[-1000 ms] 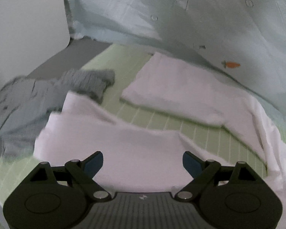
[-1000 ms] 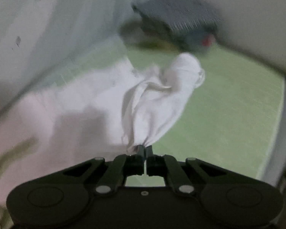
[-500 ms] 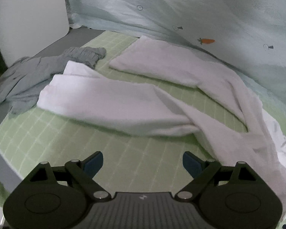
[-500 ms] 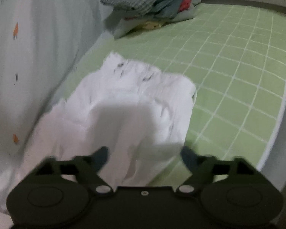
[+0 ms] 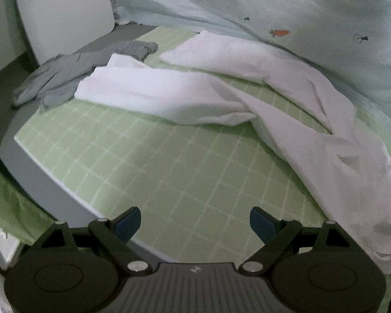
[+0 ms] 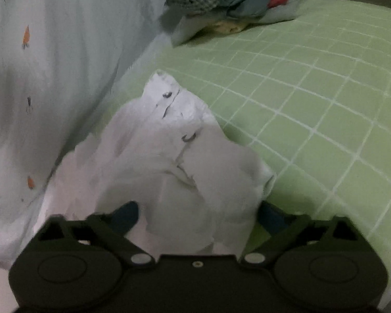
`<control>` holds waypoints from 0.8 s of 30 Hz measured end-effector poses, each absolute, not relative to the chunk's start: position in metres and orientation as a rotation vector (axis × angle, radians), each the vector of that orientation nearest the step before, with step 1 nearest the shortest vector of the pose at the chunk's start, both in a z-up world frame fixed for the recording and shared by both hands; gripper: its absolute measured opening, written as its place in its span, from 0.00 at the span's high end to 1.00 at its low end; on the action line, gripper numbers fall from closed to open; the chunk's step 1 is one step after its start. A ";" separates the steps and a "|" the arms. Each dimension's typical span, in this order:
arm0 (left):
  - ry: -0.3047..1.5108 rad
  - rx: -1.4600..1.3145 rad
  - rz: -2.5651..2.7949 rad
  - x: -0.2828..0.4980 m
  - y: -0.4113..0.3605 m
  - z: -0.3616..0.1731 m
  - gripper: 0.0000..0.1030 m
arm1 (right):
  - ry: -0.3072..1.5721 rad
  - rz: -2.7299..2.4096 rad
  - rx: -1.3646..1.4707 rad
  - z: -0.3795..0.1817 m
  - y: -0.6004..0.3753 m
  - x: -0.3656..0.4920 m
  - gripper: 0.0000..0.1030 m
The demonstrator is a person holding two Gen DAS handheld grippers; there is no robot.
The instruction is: Fold clothes
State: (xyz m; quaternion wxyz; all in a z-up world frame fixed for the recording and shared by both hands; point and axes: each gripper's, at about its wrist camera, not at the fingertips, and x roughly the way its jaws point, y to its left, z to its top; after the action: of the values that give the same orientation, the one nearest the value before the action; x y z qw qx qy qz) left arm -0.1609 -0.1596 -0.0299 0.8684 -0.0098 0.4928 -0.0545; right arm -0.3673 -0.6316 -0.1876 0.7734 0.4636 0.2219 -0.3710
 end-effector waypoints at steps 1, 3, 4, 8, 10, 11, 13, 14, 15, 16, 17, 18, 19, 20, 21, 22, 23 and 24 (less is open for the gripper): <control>1.036 -0.026 -0.113 -0.164 -0.162 -0.031 0.12 | 0.497 -0.809 0.978 -0.186 -0.635 -0.370 0.61; 1.038 -0.033 -0.111 -0.167 -0.166 -0.032 0.12 | 0.477 -0.798 0.952 -0.183 -0.640 -0.380 0.77; 1.036 -0.032 -0.110 -0.167 -0.169 -0.031 0.12 | 0.461 -0.790 0.942 -0.182 -0.642 -0.385 0.79; 1.022 -0.031 -0.104 -0.168 -0.176 -0.029 0.12 | 0.437 -0.839 0.845 -0.166 -0.657 -0.405 0.80; 1.013 -0.030 -0.098 -0.166 -0.177 -0.026 0.12 | 0.425 -0.918 0.824 -0.160 -0.673 -0.416 0.81; 1.010 -0.029 -0.093 -0.165 -0.178 -0.025 0.12 | 0.430 -0.960 0.801 -0.158 -0.680 -0.418 0.81; 1.006 -0.030 -0.081 -0.163 -0.175 -0.024 0.12 | 0.492 -1.018 0.713 -0.157 -0.691 -0.417 0.80; 1.007 -0.033 -0.075 -0.162 -0.173 -0.024 0.12 | 0.529 -1.044 0.663 -0.157 -0.695 -0.416 0.76; 1.007 -0.036 -0.067 -0.161 -0.171 -0.024 0.12 | 0.556 -1.066 0.639 -0.158 -0.697 -0.415 0.73; 1.009 -0.040 -0.058 -0.160 -0.169 -0.024 0.12 | 0.577 -1.085 0.631 -0.158 -0.696 -0.414 0.66; 1.011 -0.043 -0.049 -0.159 -0.166 -0.025 0.12 | 0.598 -1.105 0.623 -0.158 -0.695 -0.413 0.56; 1.013 -0.048 -0.040 -0.157 -0.163 -0.025 0.12 | 0.614 -1.125 0.609 -0.158 -0.692 -0.412 0.51; 1.014 -0.055 -0.031 -0.155 -0.160 -0.026 0.12 | 0.629 -1.147 0.590 -0.157 -0.687 -0.413 0.41; 1.016 -0.062 -0.022 -0.153 -0.157 -0.026 0.12 | 0.637 -1.166 0.578 -0.156 -0.681 -0.413 0.26; 1.017 -0.070 -0.012 -0.151 -0.154 -0.026 0.12 | 0.636 -1.185 0.577 -0.155 -0.675 -0.411 0.19; 1.019 -0.079 -0.004 -0.148 -0.151 -0.026 0.12 | 0.628 -1.201 0.587 -0.155 -0.667 -0.410 0.13; 1.019 -0.087 0.001 -0.144 -0.148 -0.026 0.12 | 0.619 -1.205 0.603 -0.154 -0.660 -0.408 0.13; 1.017 -0.093 0.004 -0.141 -0.144 -0.025 0.12 | 0.611 -1.202 0.621 -0.153 -0.653 -0.407 0.11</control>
State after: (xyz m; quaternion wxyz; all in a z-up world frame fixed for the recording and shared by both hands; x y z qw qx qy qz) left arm -0.1407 -0.1444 -0.0251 0.8724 -0.0446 0.4867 0.0021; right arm -0.4066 -0.6530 -0.1531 0.7371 0.2829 0.2781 -0.5471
